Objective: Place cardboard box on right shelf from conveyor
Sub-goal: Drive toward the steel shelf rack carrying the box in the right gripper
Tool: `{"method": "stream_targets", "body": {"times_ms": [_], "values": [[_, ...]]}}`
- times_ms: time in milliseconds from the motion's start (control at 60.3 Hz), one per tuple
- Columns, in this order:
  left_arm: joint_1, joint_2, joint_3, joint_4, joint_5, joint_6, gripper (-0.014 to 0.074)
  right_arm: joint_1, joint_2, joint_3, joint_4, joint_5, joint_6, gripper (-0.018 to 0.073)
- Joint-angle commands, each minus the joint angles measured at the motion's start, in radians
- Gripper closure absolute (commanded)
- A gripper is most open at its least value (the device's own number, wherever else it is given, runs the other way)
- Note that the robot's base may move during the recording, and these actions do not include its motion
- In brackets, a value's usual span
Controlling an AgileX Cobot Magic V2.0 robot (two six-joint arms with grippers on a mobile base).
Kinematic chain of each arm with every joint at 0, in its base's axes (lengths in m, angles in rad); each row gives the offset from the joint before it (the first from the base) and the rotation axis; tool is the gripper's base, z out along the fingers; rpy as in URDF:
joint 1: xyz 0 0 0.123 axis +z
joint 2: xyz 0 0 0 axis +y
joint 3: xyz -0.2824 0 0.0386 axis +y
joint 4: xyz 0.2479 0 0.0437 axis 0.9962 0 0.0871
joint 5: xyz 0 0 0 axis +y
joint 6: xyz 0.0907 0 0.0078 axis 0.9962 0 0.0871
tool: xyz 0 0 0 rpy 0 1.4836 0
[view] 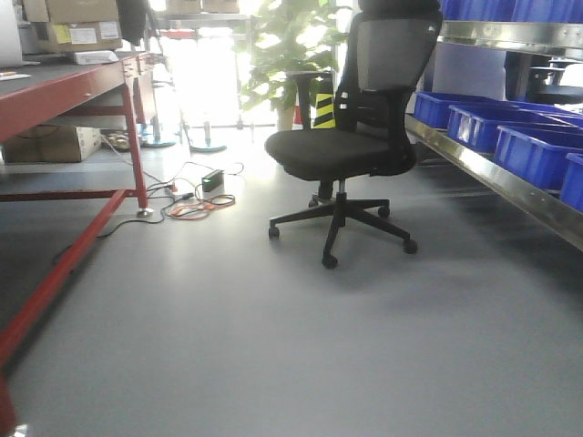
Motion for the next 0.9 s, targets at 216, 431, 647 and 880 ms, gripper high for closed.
{"method": "stream_targets", "body": {"times_ms": [216, 431, 647, 880], "values": [[0.003, -0.015, 0.008, -0.006, -0.086, 0.0, 0.0713, -0.005, 0.021, -0.026, -0.011, -0.1, -0.008, 0.0282], [0.003, -0.015, 0.008, -0.006, -0.086, 0.0, 0.0713, -0.005, 0.021, -0.026, -0.011, -0.1, -0.008, 0.0282], [0.003, -0.015, 0.008, -0.006, -0.086, 0.0, 0.0712, -0.005, 0.021, -0.026, -0.011, -0.1, -0.008, 0.0282], [0.003, -0.015, 0.008, -0.006, -0.086, 0.0, 0.0713, -0.005, 0.021, -0.026, -0.011, -0.1, -0.008, 0.0282]]}}
